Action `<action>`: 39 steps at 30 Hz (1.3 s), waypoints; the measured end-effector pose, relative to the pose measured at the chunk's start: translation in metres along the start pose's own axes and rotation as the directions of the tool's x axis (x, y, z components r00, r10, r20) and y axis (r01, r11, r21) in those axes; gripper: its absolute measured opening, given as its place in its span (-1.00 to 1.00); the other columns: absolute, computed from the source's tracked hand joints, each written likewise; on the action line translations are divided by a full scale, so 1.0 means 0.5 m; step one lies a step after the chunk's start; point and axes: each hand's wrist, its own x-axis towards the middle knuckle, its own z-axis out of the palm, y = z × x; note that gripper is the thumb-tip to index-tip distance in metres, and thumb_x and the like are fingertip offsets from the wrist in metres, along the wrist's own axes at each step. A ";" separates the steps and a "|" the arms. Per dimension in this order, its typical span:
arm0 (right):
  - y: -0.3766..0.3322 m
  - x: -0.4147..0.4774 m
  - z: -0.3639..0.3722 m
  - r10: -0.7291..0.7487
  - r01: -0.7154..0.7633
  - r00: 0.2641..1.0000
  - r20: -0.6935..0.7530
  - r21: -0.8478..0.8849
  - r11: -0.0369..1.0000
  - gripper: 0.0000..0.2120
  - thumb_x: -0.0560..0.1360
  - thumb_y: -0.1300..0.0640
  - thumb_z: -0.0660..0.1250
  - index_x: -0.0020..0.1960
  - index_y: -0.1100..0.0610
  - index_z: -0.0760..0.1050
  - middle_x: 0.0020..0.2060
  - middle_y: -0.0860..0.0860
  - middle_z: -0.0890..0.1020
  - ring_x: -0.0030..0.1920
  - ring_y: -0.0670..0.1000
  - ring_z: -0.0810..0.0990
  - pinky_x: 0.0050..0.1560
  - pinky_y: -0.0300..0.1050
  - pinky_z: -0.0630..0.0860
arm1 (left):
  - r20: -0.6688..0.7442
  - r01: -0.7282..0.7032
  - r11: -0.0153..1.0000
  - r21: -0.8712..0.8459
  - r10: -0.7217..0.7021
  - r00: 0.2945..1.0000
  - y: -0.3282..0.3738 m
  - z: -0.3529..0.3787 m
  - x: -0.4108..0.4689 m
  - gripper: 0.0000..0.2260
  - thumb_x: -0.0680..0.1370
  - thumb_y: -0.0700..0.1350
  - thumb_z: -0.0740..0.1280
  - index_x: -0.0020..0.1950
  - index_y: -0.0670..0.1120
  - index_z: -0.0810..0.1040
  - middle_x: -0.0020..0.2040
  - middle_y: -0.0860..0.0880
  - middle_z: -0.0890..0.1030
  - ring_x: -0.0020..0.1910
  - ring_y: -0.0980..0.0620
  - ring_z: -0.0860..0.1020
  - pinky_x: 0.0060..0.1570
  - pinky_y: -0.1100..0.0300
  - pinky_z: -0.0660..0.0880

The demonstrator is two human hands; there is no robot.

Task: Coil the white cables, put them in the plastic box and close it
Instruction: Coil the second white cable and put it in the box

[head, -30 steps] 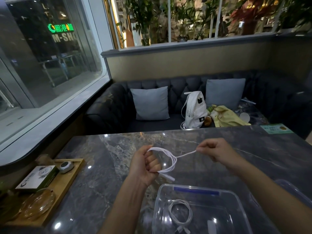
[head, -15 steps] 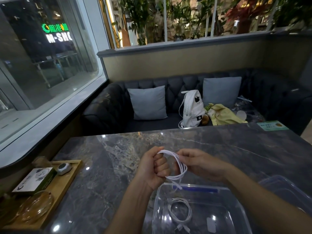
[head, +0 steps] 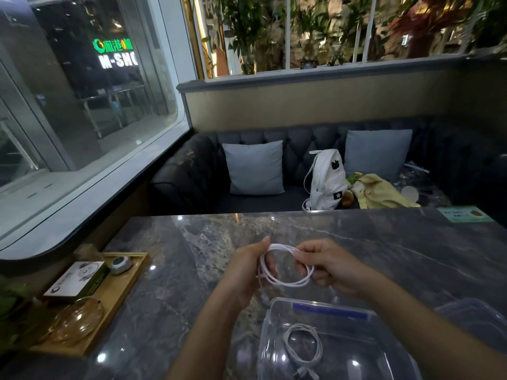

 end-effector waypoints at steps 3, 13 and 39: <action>-0.006 -0.004 -0.011 0.017 -0.018 1.000 -0.007 -0.139 0.990 -0.75 0.51 0.18 0.25 -0.34 0.12 0.52 -0.55 -0.05 0.50 -0.64 -0.16 0.20 -0.65 -0.35 0.10 | 0.002 -0.075 0.952 0.296 0.078 0.997 0.002 -0.020 -0.004 -0.66 0.54 0.03 0.26 -0.40 -0.08 0.51 -0.49 0.00 0.53 -0.55 0.12 0.46 -0.50 0.31 0.37; -0.003 0.001 -0.017 -0.160 -0.017 0.974 -0.160 -0.757 0.653 -0.64 0.51 0.11 0.27 -0.47 0.00 0.44 -0.52 -0.08 0.47 -0.46 -0.08 0.41 -0.31 -0.10 0.38 | 0.191 -0.130 0.802 0.584 0.020 0.981 -0.009 -0.055 -0.010 -0.73 0.56 -0.05 0.26 -0.27 -0.03 0.67 -0.05 0.04 0.64 -0.04 0.12 0.57 -0.04 0.23 0.45; 0.015 0.006 0.002 -0.213 0.129 0.976 -0.045 -0.668 0.733 -0.77 0.48 0.18 0.30 -0.29 0.28 0.56 -0.54 -0.10 0.44 -0.53 -0.20 0.35 -0.45 -0.36 0.28 | 0.197 0.130 0.956 -0.264 -0.079 0.977 -0.057 -0.002 0.004 -0.76 0.43 -0.43 0.18 0.05 -0.36 0.52 -0.07 -0.23 0.60 -0.20 -0.01 0.61 -0.21 0.18 0.56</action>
